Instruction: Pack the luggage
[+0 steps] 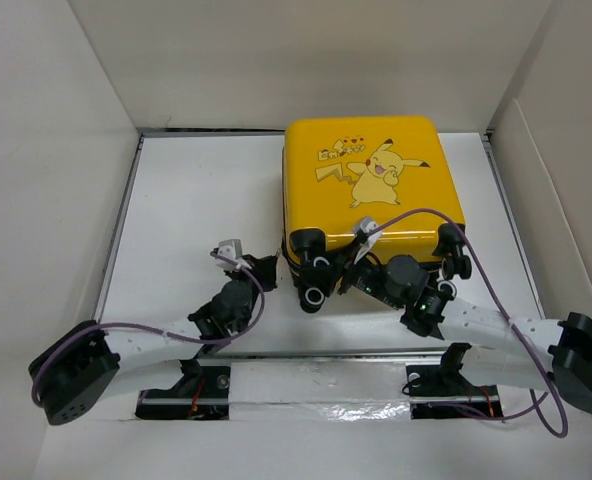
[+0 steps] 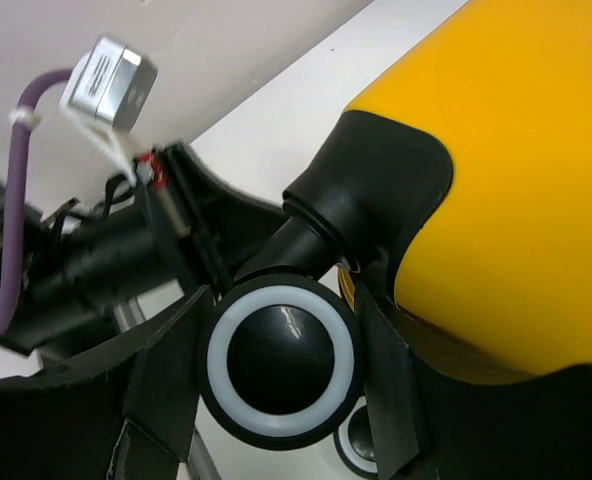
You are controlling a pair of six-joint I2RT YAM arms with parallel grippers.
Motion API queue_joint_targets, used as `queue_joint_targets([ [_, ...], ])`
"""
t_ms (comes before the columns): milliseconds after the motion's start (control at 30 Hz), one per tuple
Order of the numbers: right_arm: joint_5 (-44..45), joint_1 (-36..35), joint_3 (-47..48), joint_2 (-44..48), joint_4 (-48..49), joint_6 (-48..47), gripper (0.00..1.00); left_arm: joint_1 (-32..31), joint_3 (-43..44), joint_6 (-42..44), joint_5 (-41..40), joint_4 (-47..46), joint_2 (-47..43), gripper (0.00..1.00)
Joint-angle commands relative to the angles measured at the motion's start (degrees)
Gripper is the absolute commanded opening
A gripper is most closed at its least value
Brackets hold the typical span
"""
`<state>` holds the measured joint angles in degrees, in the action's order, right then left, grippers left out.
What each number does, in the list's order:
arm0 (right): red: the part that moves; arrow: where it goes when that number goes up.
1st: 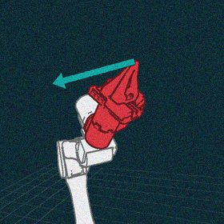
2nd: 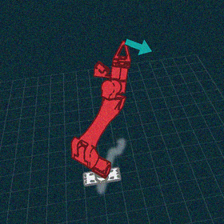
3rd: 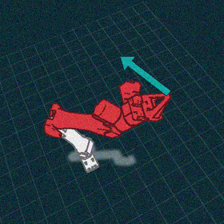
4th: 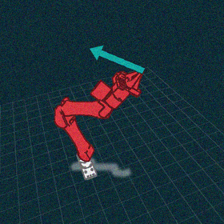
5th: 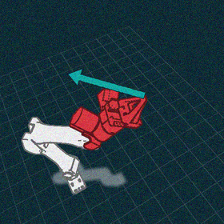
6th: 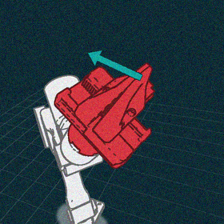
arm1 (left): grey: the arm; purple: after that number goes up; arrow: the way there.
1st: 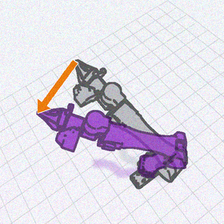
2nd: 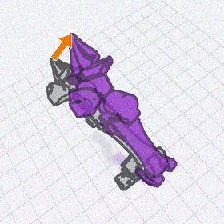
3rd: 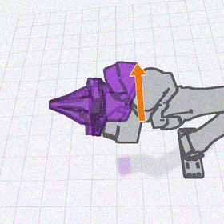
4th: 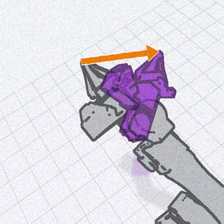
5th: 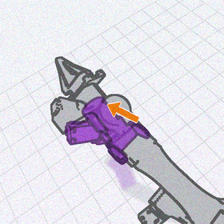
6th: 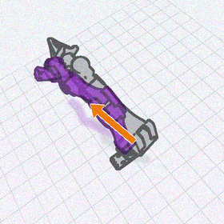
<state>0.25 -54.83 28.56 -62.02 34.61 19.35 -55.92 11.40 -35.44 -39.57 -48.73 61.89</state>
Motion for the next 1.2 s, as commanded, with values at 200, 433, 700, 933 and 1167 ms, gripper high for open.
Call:
queue_joint_targets([
  [200,-6.3,-0.4,0.7,7.0,-3.2,-4.1,0.17,21.9,-1.0,2.7,4.7,-3.0,-5.9,0.0],
  [433,-6.8,-1.6,2.6,5.1,-4.2,-5.6,0.17,23.0,4.2,6.9,24.1,-7.9,2.0,0.0],
  [700,-5.3,2.5,2.0,8.0,-7.7,-6.8,0.17,23.0,-6.1,6.0,39.4,5.3,-17.0,0.0],
  [933,-8.7,4.9,2.2,6.9,-6.9,-6.8,0.18,20.9,-3.7,11.5,51.4,7.6,-17.2,0.57],
  [1167,-8.6,6.7,1.6,12.8,-13.6,-8.2,0.17,20.2,3.0,17.2,49.1,7.9,-7.4,0.52],
])
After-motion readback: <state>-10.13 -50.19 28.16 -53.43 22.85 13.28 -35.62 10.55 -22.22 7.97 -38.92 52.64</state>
